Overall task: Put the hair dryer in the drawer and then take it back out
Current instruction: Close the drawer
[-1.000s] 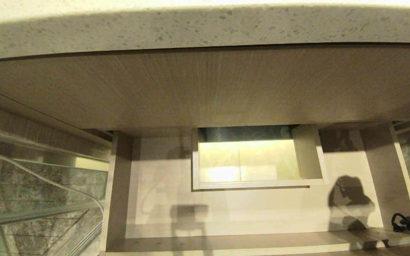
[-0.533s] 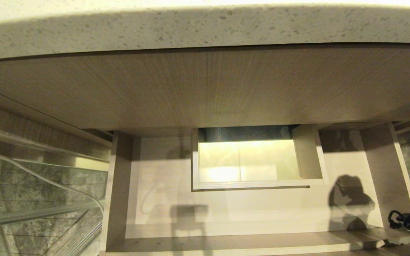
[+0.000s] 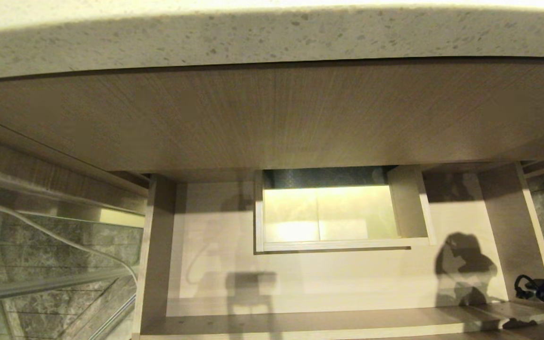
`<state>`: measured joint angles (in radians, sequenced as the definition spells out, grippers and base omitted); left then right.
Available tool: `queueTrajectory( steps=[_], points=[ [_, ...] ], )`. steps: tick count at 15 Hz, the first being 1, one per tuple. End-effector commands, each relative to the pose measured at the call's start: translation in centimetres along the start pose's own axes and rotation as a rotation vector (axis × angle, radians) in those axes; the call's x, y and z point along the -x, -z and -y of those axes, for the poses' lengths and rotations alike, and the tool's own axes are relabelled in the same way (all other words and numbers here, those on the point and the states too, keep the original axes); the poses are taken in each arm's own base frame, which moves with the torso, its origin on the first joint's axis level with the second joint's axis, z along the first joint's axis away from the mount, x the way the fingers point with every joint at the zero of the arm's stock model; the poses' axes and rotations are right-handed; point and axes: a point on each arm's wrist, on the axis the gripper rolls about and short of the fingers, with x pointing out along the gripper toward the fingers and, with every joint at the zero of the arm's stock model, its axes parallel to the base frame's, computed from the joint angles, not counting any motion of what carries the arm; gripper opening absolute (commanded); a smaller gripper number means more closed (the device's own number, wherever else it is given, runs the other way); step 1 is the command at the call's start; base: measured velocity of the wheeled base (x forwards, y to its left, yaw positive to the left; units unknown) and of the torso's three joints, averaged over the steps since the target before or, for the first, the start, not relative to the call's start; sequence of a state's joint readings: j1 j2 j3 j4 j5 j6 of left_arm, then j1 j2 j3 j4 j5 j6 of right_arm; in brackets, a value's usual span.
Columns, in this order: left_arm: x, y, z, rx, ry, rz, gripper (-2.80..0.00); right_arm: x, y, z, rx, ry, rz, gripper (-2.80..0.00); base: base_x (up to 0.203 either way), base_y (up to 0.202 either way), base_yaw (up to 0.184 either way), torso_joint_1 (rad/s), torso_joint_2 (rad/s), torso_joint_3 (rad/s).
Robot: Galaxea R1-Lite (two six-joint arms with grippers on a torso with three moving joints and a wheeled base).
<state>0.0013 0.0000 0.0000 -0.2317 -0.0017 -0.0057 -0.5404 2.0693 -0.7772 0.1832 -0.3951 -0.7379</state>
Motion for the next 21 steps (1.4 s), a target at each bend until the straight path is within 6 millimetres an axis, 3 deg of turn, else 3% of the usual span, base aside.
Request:
queueTrajectory(
  steps=[1,21],
  points=[
    [-0.1,1.1,0.0,0.0,-0.001,-0.039,-2.8,0.4,0.0,0.2,-0.002,0.01,0.013,-2.8,0.0,0.0,0.0,0.0,0.0,0.0],
    [-0.1,1.1,0.0,0.0,-0.001,-0.039,-2.8,1.7,-1.5,1.3,-0.01,-0.001,0.198,-2.8,0.0,0.0,0.0,0.0,0.0,0.0]
  ],
)
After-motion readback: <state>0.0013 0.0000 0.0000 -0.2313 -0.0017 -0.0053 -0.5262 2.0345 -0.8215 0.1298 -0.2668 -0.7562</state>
